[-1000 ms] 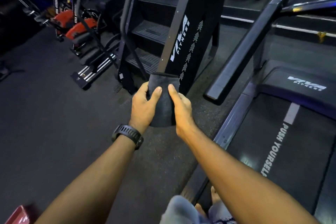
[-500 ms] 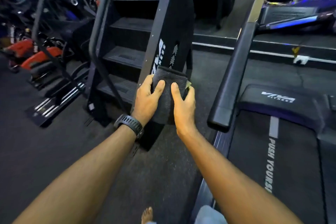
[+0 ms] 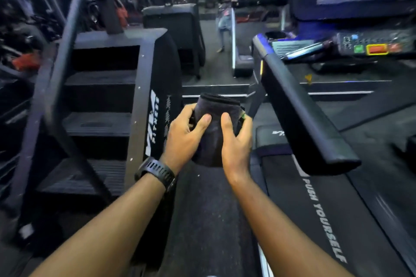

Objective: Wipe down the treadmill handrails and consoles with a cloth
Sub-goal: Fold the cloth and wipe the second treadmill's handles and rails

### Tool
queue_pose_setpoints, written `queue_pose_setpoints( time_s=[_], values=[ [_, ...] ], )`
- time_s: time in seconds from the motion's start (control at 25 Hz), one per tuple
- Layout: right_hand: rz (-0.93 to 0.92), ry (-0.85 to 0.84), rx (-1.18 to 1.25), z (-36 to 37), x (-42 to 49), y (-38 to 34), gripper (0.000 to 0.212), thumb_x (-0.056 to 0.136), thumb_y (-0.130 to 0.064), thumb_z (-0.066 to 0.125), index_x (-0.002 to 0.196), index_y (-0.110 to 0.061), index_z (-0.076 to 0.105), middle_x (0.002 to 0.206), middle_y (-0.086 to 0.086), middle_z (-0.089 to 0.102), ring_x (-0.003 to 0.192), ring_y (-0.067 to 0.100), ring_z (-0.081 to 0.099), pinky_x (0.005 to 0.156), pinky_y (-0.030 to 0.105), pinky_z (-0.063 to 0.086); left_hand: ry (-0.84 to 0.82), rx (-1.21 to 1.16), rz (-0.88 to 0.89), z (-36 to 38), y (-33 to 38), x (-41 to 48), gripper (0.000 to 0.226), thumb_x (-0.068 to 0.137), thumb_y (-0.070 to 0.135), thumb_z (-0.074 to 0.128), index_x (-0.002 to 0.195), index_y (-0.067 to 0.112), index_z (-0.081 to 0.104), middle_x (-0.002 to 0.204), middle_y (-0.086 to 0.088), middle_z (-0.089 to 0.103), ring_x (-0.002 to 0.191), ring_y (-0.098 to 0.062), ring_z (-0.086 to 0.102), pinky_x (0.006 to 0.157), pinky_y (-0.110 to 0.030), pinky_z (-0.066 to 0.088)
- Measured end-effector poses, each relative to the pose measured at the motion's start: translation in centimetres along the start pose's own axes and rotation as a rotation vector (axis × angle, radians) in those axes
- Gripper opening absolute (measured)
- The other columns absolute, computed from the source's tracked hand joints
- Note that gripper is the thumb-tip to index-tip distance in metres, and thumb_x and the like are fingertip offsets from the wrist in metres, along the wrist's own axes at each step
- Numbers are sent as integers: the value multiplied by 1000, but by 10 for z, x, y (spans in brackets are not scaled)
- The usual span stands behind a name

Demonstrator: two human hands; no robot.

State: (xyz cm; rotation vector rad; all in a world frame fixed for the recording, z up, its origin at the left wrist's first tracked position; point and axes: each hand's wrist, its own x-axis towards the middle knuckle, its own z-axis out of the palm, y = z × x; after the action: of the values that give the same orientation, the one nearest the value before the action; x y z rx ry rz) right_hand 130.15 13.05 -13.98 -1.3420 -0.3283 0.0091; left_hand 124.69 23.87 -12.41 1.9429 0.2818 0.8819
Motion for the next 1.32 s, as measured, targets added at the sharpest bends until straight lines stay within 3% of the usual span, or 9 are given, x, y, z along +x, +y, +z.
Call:
queue_pose_setpoints(
  time_s=[0.08,0.24,0.4,0.64,0.84,0.92,1.0,1.08,1.32],
  values=[
    [-57,79,-41,7,16,-9,29,96,-41,63,116,-21,59,107,-12,70,101,1,64,89,28,51,-44,-34,50,1,7,25,20,92,41,59,105,26,63,93,2,70,83,-25,67,77,-51,55],
    [-158,173,-172,24,59,1,42,87,-58,57,113,-26,57,113,-9,68,108,11,62,95,41,50,-53,-123,86,14,-11,68,20,88,44,59,103,31,63,88,8,70,77,-9,63,74,-42,55],
    [-183,216,-208,45,119,24,39,86,-60,56,109,-28,55,112,-7,66,108,14,61,96,44,49,-101,-163,122,31,-50,135,33,87,46,58,108,22,65,89,6,70,80,-9,63,77,-40,54],
    [-272,338,-291,80,257,48,42,86,-59,56,112,-26,56,110,-8,64,108,16,60,96,44,48,-161,-154,197,73,-97,276,30,87,41,56,103,17,64,87,0,69,76,-19,61,70,-35,50],
    [-314,469,-345,97,348,73,50,87,-60,55,116,-19,56,114,-4,64,111,19,59,97,46,47,-256,-200,240,116,-125,371,16,89,24,55,100,14,60,84,7,65,72,0,57,67,-16,45],
    [-342,517,-405,103,380,77,54,89,-57,55,124,-16,53,119,-1,62,113,19,56,97,44,47,-291,-253,289,136,-137,411,14,88,23,55,98,14,60,84,5,66,74,-5,59,68,-23,48],
    [-371,577,-472,106,406,79,53,91,-53,56,130,-17,49,123,-1,61,114,20,54,98,43,46,-303,-300,357,159,-149,447,25,84,27,55,98,7,60,85,-8,67,77,-24,61,70,-41,51],
    [-425,683,-538,110,436,85,53,92,-50,58,132,-16,49,122,0,62,112,22,55,97,43,46,-320,-337,452,185,-162,485,37,80,29,53,97,-3,58,86,-20,66,79,-37,59,71,-50,49],
    [-468,1072,-718,116,497,104,50,92,-45,58,129,-11,53,117,3,64,108,19,55,91,27,40,-602,-463,717,255,-174,568,32,79,32,52,98,8,61,80,-6,67,69,-20,58,65,-48,49]
  ],
)
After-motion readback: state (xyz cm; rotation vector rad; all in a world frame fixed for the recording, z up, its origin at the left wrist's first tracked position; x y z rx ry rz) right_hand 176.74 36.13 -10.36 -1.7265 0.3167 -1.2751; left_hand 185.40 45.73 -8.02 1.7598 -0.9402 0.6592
